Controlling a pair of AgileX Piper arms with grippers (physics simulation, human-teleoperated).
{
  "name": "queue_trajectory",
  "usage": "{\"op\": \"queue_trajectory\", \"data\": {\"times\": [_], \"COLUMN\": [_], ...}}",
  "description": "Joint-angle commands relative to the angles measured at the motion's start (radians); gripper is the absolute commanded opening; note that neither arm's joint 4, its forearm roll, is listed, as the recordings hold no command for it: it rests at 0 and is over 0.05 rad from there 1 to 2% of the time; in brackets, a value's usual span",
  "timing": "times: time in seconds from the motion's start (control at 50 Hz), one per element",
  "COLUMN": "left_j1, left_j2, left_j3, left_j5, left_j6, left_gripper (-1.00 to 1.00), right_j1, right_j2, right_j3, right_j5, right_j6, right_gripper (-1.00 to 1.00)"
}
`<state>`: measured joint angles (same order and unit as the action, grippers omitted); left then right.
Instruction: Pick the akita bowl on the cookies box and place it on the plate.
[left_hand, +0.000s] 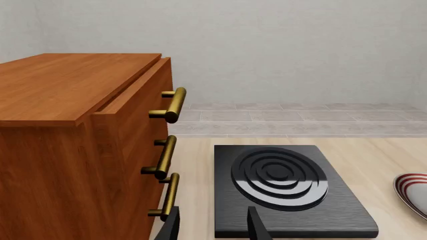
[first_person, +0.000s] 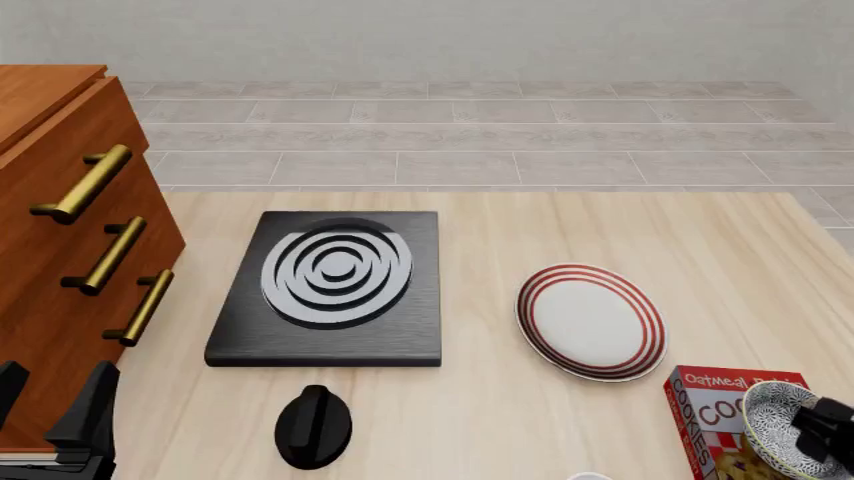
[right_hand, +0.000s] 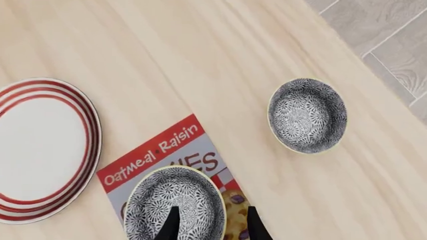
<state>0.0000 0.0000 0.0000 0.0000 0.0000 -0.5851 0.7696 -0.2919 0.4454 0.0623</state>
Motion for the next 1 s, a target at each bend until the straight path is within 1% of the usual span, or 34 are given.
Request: {"op": "queue_trajectory", "data": {"times": [0.02, 0.26, 0.4, 0.46, 0.66, 0.7, 0.72, 0.74, 0.76, 0.78, 0.84, 0.9, 0.92, 0.96, 0.98, 1.0], "left_j1": [0.0, 0.0, 0.0, 0.0, 0.0, 0.0, 0.0, 0.0, 0.0, 0.0, 0.0, 0.0, 0.0, 0.0, 0.0, 0.0], "left_j2": [0.0, 0.0, 0.0, 0.0, 0.0, 0.0, 0.0, 0.0, 0.0, 0.0, 0.0, 0.0, 0.0, 0.0, 0.0, 0.0], "left_j3": [0.0, 0.0, 0.0, 0.0, 0.0, 0.0, 0.0, 0.0, 0.0, 0.0, 0.0, 0.0, 0.0, 0.0, 0.0, 0.0], "left_j5": [0.0, 0.0, 0.0, 0.0, 0.0, 0.0, 0.0, 0.0, 0.0, 0.0, 0.0, 0.0, 0.0, 0.0, 0.0, 0.0], "left_j6": [0.0, 0.0, 0.0, 0.0, 0.0, 0.0, 0.0, 0.0, 0.0, 0.0, 0.0, 0.0, 0.0, 0.0, 0.0, 0.0], "left_gripper": [1.0, 1.0, 1.0, 1.0, 1.0, 1.0, 1.0, 1.0, 1.0, 1.0, 1.0, 1.0, 1.0, 1.0, 1.0, 1.0], "right_j1": [0.001, -0.006, -0.001, -0.008, -0.001, 0.007, -0.013, -0.019, 0.012, -0.001, 0.012, 0.009, -0.011, -0.006, -0.018, -0.013], "right_j2": [0.037, 0.071, 0.074, 0.087, 0.096, 0.081, 0.088, 0.087, 0.05, 0.064, 0.041, 0.037, 0.061, 0.054, 0.066, 0.063], "right_j3": [0.031, 0.05, 0.062, 0.066, 0.078, 0.079, 0.064, 0.057, 0.068, 0.062, 0.063, 0.055, 0.043, 0.042, 0.035, 0.038], "right_j5": [-0.051, -0.093, -0.101, -0.116, -0.13, -0.117, -0.119, -0.116, -0.088, -0.094, -0.075, -0.066, -0.079, -0.073, -0.081, -0.079], "right_j6": [0.005, 0.005, 0.019, 0.014, 0.022, 0.029, 0.009, 0.003, 0.028, 0.025, 0.034, 0.032, 0.026, 0.027, 0.013, 0.017], "right_gripper": [1.0, 1.0, 1.0, 1.0, 1.0, 1.0, -1.0, -1.0, -1.0, -1.0, -1.0, -1.0, -1.0, -1.0, -1.0, -1.0]}}
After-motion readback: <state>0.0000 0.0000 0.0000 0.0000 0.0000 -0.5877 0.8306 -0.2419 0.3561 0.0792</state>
